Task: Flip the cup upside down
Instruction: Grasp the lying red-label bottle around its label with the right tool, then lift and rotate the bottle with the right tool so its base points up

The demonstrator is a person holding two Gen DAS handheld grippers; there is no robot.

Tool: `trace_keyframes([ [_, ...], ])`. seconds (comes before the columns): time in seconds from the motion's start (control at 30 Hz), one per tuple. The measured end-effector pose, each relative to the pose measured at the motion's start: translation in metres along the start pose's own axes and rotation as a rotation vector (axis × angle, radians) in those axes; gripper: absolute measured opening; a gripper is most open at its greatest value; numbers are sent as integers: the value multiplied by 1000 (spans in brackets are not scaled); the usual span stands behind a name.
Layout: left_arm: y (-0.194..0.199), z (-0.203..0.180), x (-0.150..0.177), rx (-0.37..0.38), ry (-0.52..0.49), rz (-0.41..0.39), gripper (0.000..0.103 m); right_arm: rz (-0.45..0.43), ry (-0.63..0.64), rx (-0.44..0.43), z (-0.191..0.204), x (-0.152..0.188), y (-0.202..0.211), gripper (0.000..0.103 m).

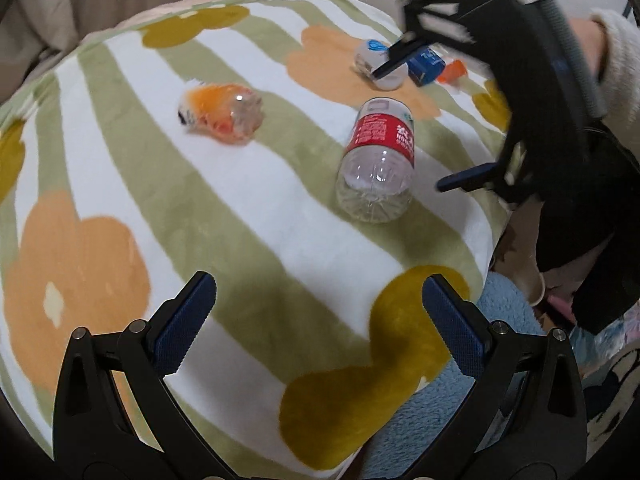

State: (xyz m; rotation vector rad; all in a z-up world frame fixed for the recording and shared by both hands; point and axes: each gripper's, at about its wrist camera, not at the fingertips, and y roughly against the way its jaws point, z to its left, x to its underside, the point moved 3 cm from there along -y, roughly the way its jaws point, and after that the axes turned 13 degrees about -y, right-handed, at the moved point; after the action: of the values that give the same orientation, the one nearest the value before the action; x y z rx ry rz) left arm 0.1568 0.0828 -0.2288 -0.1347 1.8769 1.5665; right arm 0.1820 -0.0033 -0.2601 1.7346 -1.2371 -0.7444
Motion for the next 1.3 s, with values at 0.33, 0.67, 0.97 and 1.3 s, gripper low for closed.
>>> trace_keyframes([
  [0.33,0,11,3,52,26,-11,102,113,135,-92,2,-14,-35,62],
  [0.67,20,14,-1,144,107,-112,102,280,-896,-582,-102,2,-11,62],
  [0.97,28,17,-2,107,170,-119,102,399,-1422,-640,-96,44,-45,62],
  [1.3,19,13,-8,85,149,-91,102,353,-1515,-664,-99,50,-64,63],
])
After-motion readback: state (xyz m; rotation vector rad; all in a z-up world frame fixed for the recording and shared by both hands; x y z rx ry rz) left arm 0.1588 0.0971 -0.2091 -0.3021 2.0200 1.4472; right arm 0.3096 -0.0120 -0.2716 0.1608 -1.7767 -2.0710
